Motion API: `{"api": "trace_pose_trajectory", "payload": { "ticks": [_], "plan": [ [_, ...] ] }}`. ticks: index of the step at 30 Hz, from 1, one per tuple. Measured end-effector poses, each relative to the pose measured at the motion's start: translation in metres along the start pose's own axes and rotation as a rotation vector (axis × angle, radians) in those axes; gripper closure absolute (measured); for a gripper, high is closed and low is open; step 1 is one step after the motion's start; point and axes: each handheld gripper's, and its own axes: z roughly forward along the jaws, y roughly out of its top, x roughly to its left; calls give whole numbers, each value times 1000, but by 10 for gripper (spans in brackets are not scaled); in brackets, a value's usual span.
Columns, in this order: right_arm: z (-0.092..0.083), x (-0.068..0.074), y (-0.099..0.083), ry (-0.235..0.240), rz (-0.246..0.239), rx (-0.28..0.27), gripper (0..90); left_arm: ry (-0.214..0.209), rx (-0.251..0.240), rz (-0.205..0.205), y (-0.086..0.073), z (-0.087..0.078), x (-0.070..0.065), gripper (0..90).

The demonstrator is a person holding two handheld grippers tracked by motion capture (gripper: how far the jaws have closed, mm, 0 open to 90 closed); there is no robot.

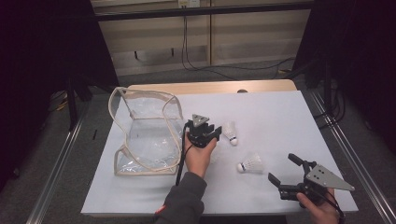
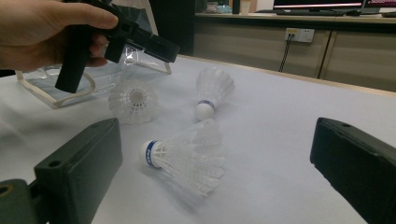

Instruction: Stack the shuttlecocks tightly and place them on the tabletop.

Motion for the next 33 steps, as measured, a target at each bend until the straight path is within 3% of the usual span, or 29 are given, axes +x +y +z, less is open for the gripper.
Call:
{"api": "trace_pose_trajectory", "payload": {
  "ticks": [6, 9, 16, 28, 30, 33],
  "plan": [
    [0, 1, 0, 0, -4, 2, 17, -36, 7, 32, -2, -11, -7, 560],
    [0, 1, 0, 1, -3, 2, 17, -47, 15, 20, -8, -13, -8, 511],
    [0, 1, 0, 2, -2, 1, 17, -71, 39, 44, -16, -17, -14, 408],
    [0, 1, 0, 2, -1, 3, 17, -64, 26, 85, -32, -29, -17, 424],
    [0, 1, 0, 3, -1, 5, 17, -47, 21, 86, -33, -29, -16, 437],
    [1, 1, 0, 4, -5, 1, 17, -5, 22, 121, -32, -29, -15, 499]
  ]
}}
